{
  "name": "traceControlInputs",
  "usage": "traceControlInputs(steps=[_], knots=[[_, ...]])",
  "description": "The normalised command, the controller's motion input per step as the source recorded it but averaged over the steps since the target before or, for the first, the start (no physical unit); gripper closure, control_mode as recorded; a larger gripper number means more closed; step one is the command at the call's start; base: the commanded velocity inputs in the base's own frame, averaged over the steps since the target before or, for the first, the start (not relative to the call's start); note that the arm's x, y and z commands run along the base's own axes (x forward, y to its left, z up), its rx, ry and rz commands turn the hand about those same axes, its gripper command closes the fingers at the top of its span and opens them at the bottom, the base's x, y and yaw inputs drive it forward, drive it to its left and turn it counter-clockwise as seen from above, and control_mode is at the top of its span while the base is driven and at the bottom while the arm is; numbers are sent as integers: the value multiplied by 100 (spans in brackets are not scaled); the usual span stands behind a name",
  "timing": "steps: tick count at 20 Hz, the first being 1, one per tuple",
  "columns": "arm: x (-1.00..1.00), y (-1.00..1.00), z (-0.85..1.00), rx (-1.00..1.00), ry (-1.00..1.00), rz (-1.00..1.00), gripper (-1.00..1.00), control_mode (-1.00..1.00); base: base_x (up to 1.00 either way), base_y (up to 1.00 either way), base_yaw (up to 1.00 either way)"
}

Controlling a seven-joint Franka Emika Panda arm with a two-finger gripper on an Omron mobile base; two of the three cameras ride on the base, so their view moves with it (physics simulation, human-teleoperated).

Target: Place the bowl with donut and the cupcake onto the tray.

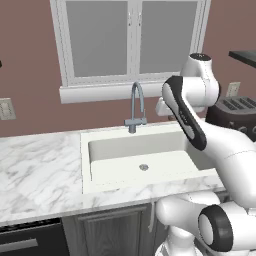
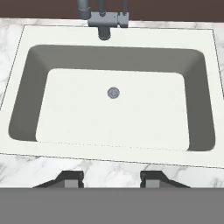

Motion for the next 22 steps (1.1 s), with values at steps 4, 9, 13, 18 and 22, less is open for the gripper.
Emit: traceControlInputs(steps=[4,9,13,18,22], knots=[[-7,-1,-5,-1,0,0,-100,-100,0,0,0],[-58,-19,-17,0,-13,0,-100,-100,0,0,0],[-73,-32,-23,0,-19,0,-100,-100,0,0,0],[-37,-13,-11,0,-8,0,-100,-100,0,0,0],[-5,0,-1,-1,0,0,-100,100,-12,-3,0]])
